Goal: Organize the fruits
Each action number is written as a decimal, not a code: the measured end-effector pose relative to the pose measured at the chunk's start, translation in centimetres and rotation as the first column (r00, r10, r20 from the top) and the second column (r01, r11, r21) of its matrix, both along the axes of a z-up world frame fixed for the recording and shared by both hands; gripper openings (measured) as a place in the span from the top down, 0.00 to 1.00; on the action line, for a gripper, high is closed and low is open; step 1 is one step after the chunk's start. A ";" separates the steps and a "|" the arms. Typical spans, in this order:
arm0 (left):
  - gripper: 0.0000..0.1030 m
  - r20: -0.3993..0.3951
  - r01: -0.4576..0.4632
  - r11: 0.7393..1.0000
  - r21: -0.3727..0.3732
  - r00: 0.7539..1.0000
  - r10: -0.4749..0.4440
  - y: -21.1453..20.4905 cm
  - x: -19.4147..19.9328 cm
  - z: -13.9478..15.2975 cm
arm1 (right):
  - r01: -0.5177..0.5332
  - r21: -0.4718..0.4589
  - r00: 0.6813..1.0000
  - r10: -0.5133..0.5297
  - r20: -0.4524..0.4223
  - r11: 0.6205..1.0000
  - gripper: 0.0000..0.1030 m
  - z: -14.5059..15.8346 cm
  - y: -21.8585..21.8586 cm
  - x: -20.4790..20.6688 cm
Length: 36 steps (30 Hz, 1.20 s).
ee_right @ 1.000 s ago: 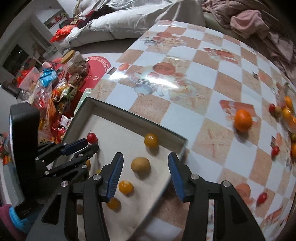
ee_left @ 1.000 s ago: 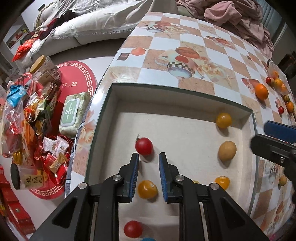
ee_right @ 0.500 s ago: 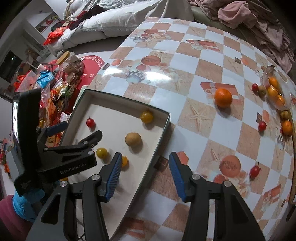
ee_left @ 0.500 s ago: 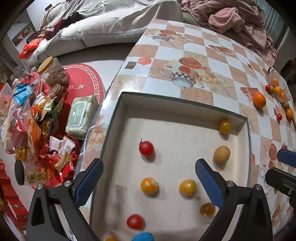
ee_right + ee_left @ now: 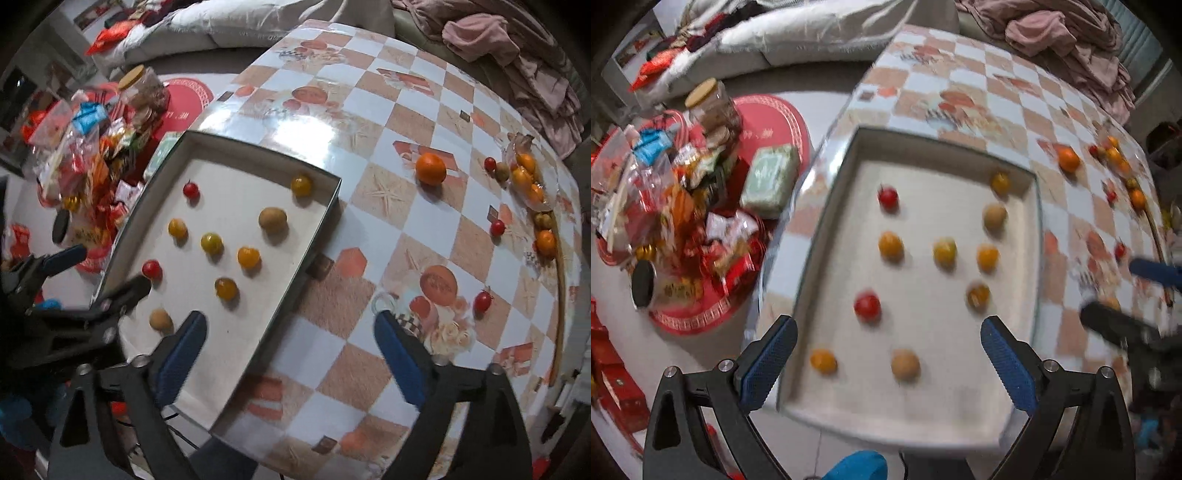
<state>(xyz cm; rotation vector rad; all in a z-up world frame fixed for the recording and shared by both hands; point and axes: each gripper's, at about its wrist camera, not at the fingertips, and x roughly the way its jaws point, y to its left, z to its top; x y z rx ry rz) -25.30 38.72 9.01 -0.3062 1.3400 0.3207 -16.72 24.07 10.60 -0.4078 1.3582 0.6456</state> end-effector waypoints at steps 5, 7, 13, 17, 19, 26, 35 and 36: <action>0.03 -0.043 0.029 1.000 -0.006 0.999 -0.029 -1.5 -2.4 1.2 | -0.023 -0.019 1.000 0.023 0.007 1.000 0.00 1.4 0.2 -1.0; 0.03 -0.062 0.039 0.999 -0.015 0.997 -0.040 -1.9 -3.2 1.5 | -0.023 -0.025 1.000 0.024 0.007 0.999 0.00 1.9 0.2 -1.3; 0.01 -0.073 0.068 0.997 -0.020 0.995 -0.069 -2.4 -4.8 2.8 | -0.039 -0.030 0.999 0.039 0.025 0.999 0.00 3.6 0.3 -2.5; 0.01 -0.038 0.078 0.997 0.017 0.996 -0.077 -2.6 -5.1 4.1 | -0.041 -0.024 0.999 0.042 0.034 0.999 0.00 4.4 0.1 -3.1; 0.01 -0.028 0.088 0.995 0.041 0.996 -0.087 -2.7 -4.9 4.6 | -0.046 -0.026 0.998 0.047 0.038 0.999 0.00 4.7 0.1 -3.4; 0.01 -0.017 0.119 0.990 0.071 0.993 -0.118 -3.1 -4.3 5.4 | -0.061 -0.029 0.996 0.063 0.068 0.998 0.00 5.6 0.1 -3.8; 0.01 -0.013 0.134 0.987 0.085 0.991 -0.133 -3.4 -4.1 5.9 | -0.049 -0.024 0.995 0.051 0.084 0.999 0.00 6.0 0.1 -3.6; 0.01 -0.012 0.135 0.987 0.087 0.991 -0.134 -3.5 -4.1 5.9 | -0.049 -0.023 0.995 0.051 0.086 0.999 0.00 6.1 0.1 -3.7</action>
